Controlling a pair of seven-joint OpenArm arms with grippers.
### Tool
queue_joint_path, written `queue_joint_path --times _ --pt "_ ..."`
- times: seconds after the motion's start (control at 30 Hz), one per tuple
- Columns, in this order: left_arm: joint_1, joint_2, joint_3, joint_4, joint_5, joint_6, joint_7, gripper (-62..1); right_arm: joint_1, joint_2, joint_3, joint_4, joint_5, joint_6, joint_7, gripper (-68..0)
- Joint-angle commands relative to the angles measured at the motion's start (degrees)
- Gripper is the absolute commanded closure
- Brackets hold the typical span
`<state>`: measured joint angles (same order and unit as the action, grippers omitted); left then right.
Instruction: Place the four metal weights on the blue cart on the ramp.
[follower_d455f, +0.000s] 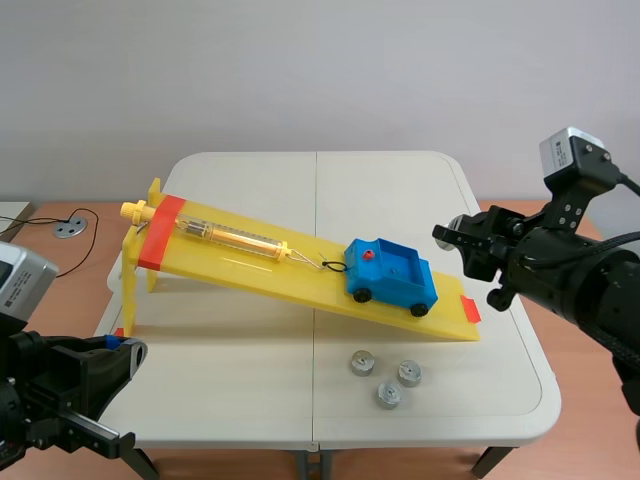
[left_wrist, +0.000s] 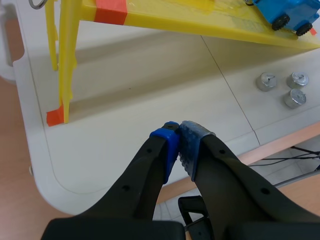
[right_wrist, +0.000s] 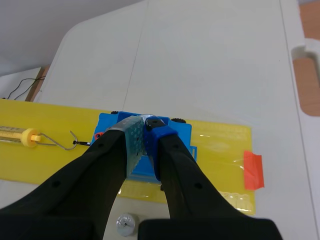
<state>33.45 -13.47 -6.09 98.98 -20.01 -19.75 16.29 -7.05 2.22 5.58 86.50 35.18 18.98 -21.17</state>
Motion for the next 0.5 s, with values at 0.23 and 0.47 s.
queue_joint_path --times 0.23,0.47 --pt "-1.11 0.26 -0.57 3.93 -4.22 -1.46 -5.92 -2.5 10.93 -0.70 -2.80 -2.64 6.23 1.66 5.81 -0.6" --pt "-1.11 0.28 -0.57 3.93 -4.22 -1.46 -5.92 -2.5 13.68 -2.56 -4.42 -6.19 5.46 1.62 5.81 -0.6"
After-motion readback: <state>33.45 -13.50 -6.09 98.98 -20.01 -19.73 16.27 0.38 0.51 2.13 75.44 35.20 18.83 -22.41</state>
